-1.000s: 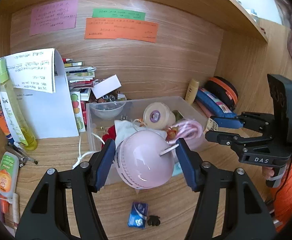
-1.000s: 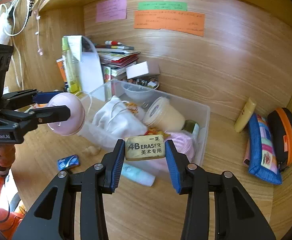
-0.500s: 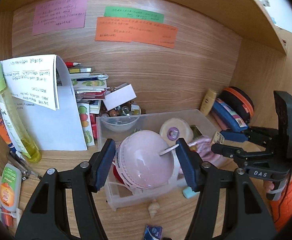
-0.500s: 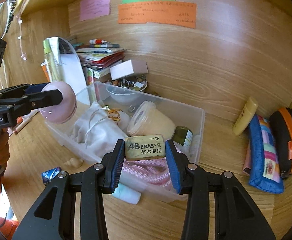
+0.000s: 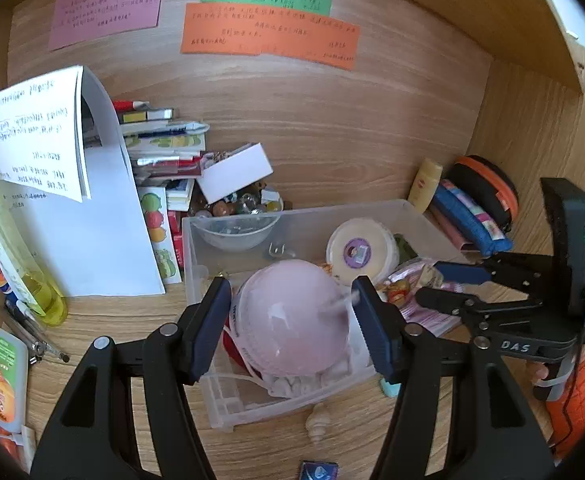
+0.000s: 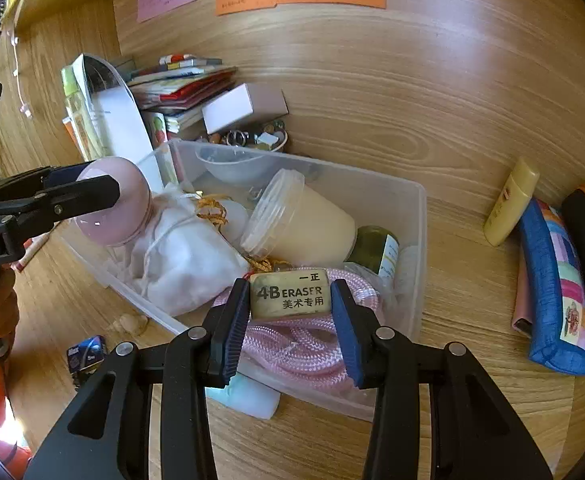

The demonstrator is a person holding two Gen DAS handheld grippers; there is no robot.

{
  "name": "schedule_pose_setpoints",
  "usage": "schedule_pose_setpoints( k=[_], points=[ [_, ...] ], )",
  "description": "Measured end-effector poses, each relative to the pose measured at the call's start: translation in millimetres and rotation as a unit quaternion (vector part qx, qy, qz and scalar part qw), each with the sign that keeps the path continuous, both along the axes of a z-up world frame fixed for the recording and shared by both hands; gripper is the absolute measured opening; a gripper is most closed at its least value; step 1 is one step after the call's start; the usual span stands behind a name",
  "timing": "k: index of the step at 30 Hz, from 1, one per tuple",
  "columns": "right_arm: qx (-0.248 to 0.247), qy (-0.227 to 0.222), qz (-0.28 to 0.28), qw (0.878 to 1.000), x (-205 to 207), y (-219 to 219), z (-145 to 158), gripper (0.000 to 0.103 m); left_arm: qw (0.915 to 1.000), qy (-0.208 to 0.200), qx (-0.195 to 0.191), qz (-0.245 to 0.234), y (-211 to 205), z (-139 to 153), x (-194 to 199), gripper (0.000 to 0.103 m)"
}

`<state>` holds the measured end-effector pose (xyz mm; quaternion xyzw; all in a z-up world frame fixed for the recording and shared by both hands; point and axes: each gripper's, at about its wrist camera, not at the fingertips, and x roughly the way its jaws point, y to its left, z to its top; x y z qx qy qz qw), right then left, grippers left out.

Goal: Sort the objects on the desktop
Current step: 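Carry the pink container and beige eraser into the clear box, then open both grippers and withdraw from the box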

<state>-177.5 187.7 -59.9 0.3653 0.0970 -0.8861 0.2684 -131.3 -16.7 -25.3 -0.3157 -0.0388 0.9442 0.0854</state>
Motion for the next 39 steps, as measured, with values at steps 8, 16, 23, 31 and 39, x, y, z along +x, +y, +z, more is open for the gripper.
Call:
schedule_pose_setpoints(
  k=[8, 16, 23, 31, 39],
  points=[
    [0.01, 0.013, -0.005, 1.0, -0.4, -2.7, -0.2, 0.038, 0.9996, -0.027, -0.005, 0.004, -1.2, -12.4, -8.1, 0.062],
    [0.016, 0.026, -0.017, 0.999, -1.3, -3.7, 0.0, 0.054, 0.9997, -0.021, -0.003, 0.013, -3.9, -5.0, -3.5, 0.066],
    [0.03, 0.061, -0.023, 0.997, 9.1, -6.3, 8.1, 0.068, 0.9998, 0.003, -0.011, 0.015, -1.7, 11.9, 11.4, 0.075],
    [0.03, 0.087, -0.037, 0.995, 24.8, -0.9, 23.5, 0.082, 0.998, 0.039, -0.033, 0.036, -6.5, 32.6, 42.5, 0.093],
    [0.026, 0.084, -0.047, 0.995, 42.9, 9.9, 26.3, 0.084, 0.9967, 0.037, -0.052, 0.051, -10.1, 29.6, 69.8, 0.093]
  ],
)
